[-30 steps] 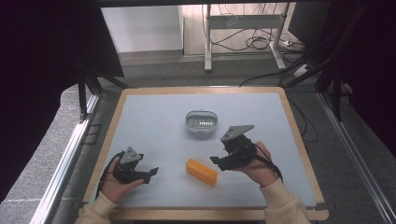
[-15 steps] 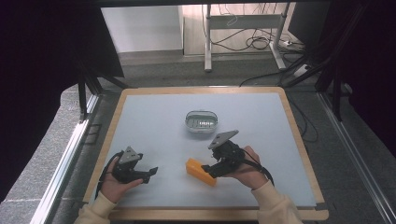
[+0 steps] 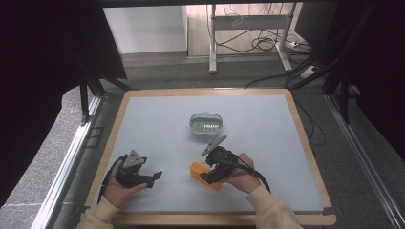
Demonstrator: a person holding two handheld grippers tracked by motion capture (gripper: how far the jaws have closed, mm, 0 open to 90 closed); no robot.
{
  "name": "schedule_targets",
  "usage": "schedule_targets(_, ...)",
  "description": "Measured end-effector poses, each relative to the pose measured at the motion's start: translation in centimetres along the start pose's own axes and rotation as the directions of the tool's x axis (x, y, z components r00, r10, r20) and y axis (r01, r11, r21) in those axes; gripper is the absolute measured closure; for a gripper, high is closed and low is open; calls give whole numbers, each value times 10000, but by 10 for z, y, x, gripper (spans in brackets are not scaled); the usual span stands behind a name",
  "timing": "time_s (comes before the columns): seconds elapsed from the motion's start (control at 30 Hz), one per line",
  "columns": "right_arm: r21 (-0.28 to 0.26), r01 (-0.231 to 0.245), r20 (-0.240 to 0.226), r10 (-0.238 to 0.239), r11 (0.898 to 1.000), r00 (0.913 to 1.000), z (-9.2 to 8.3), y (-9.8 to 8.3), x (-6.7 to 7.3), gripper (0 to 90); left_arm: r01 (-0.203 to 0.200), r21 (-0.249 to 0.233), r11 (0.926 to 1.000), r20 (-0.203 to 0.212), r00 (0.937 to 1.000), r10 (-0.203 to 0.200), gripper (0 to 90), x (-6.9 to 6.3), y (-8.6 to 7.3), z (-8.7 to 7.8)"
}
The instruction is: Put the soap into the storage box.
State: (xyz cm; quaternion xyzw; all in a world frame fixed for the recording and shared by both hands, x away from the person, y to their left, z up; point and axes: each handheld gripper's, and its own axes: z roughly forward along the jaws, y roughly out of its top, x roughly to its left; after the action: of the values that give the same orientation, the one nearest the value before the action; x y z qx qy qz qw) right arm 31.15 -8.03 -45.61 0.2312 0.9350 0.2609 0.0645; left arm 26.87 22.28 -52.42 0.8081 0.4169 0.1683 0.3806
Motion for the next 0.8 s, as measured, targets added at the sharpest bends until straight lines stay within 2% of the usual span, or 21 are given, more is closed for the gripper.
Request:
schedule_targets(0.33,731,12,-27,-10,9973,10000,17,5,3,440,-73,32,10000,-17,10000,73,168,0,0,1)
schedule_targets(0.37,1042,91,85,-100,9945,9999,22,6,5,454,-99,45,9999,-28,9999,99,167,0,0,1)
schedule_targets(0.53,1489,118,36,-124,9888,9999,30,6,5,488,-131,44,9999,-38,9999,131,167,0,0,1)
schedule_targets(0.63,1889,112,-30,-108,9819,9999,37,6,5,559,-152,73,9999,-42,9999,152,166,0,-1,1)
schedule_targets(0.8,2208,237,-52,-231,9750,9997,43,5,7,609,-178,73,9998,-56,9998,178,165,0,-1,1)
